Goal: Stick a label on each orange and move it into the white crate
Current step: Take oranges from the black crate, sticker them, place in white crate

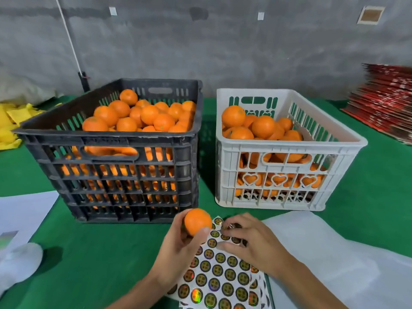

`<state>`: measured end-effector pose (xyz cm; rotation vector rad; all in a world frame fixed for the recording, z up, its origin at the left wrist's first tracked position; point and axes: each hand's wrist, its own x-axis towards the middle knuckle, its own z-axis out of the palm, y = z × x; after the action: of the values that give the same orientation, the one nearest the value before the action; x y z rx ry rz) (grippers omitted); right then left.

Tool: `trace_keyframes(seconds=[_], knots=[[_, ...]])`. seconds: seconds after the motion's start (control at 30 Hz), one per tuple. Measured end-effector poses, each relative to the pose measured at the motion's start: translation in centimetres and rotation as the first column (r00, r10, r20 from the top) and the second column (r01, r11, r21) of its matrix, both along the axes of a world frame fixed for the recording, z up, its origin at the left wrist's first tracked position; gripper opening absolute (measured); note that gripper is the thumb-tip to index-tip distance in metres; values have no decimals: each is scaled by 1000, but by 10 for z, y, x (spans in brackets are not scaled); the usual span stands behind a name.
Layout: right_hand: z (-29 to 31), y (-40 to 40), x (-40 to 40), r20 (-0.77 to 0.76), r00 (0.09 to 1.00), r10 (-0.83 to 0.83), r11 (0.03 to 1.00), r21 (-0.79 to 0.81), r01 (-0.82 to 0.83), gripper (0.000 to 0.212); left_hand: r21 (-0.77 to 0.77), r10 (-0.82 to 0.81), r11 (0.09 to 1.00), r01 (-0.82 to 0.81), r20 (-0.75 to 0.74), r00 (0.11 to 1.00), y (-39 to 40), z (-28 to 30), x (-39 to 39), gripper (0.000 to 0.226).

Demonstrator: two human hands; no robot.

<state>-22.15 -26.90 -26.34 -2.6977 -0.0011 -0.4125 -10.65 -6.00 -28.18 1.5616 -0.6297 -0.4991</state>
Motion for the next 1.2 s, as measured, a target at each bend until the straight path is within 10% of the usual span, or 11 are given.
trace_keyframes(seconds=[0.4, 0.77, 1.0, 1.2], knots=[[-7, 5, 7, 6, 992, -126, 901, 418, 112, 18, 15, -25, 1000, 24, 20, 999, -1, 6, -7, 64], [28, 27, 8, 289, 841, -457, 852, 415, 320, 16, 96, 0, 995, -29, 290, 957, -1, 26, -15, 71], [95, 49, -5, 511, 780, -362, 856, 512, 62, 25, -55, 87, 996, -69, 545, 834, -30, 88, -26, 75], [153, 12, -3, 589, 712, -383, 923, 205, 327, 61, -45, 75, 997, -62, 715, 695, -91, 182, -13, 83]])
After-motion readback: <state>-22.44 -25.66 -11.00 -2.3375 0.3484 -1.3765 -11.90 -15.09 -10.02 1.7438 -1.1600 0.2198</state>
